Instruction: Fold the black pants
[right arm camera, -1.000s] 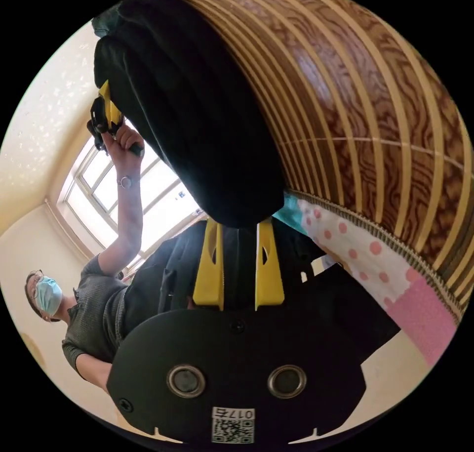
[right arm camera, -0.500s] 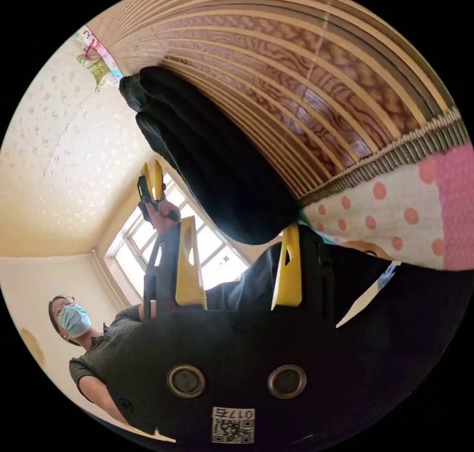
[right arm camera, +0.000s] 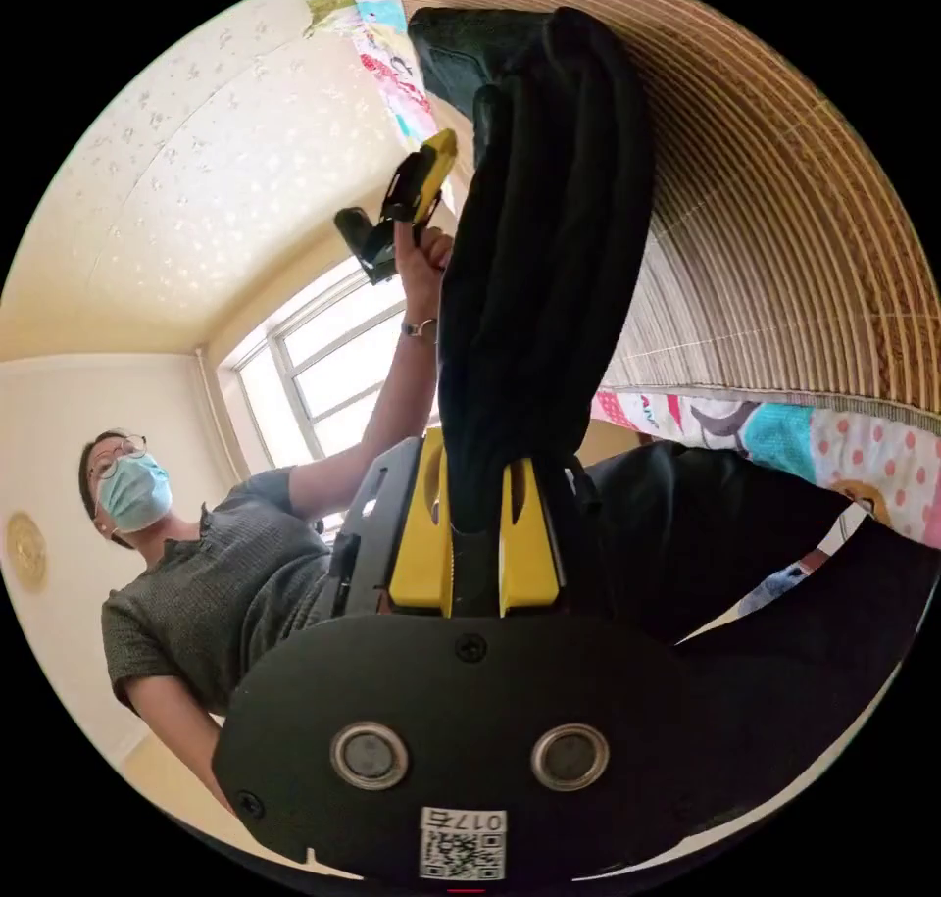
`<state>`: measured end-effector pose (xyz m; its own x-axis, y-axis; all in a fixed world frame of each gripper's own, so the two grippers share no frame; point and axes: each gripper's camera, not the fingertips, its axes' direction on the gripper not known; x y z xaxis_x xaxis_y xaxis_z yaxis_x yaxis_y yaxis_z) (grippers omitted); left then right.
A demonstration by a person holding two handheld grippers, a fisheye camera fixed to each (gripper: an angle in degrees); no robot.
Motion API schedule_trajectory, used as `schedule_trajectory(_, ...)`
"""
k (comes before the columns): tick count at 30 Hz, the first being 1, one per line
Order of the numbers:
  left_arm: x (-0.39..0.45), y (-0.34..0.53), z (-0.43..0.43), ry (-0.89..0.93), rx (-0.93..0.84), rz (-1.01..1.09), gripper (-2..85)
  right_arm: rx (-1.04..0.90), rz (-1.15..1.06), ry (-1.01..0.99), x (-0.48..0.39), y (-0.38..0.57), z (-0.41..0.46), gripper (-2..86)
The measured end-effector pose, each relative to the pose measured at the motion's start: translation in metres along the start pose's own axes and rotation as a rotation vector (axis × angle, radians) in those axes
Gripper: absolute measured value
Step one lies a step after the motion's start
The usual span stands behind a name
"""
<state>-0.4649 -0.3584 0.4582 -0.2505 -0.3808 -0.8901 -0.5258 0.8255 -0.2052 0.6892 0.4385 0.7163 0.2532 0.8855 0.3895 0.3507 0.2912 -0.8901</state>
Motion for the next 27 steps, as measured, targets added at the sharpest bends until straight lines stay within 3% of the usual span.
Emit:
schedule_trajectory(2,-0.008,-0.001,0.033,0.001,-0.126,0.005,0.2,-0.013,-0.065,-0.186,-0.033,0.019,0.002,6.7)
schedule_trajectory(5,-0.018,0.018,0.096,0.259,-0.359,-0.069,-0.7,0.032,-0.119,-0.426,-0.062,0.036,0.005,6.8)
schedule_trajectory(8,0.003,0.051,0.141,0.413,-0.568,-0.054,-0.9,0.039,-0.138,-0.463,-0.081,0.031,0.009,7.1)
schedule_trajectory(11,0.016,0.086,0.160,0.410,-0.653,-0.050,-1.0,0.035,-0.036,-0.364,-0.080,0.002,0.016,8.1)
schedule_trajectory(14,-0.018,0.118,0.146,0.510,-0.513,-0.270,-0.9,0.014,0.011,-0.244,-0.074,-0.046,0.024,11.4)
schedule_trajectory(18,-0.092,0.176,0.082,0.633,-0.062,-0.636,-0.1,0.101,-0.114,-0.038,-0.108,-0.086,0.019,17.8)
schedule_trajectory(20,-0.112,0.194,0.050,0.636,0.119,-0.677,1.5,0.126,-0.201,0.214,-0.138,-0.092,0.023,21.7)
schedule_trajectory(23,-0.131,0.197,0.015,0.638,0.247,-0.636,14.4,0.152,-0.199,0.536,-0.143,-0.088,0.034,21.7)
schedule_trajectory(24,-0.137,0.194,0.009,0.666,0.277,-0.609,19.1,0.149,-0.183,0.590,-0.139,-0.088,0.037,21.6)
schedule_trajectory(27,-0.153,0.183,0.011,0.720,0.294,-0.609,22.4,0.066,-0.135,0.654,-0.104,-0.094,0.061,20.9)
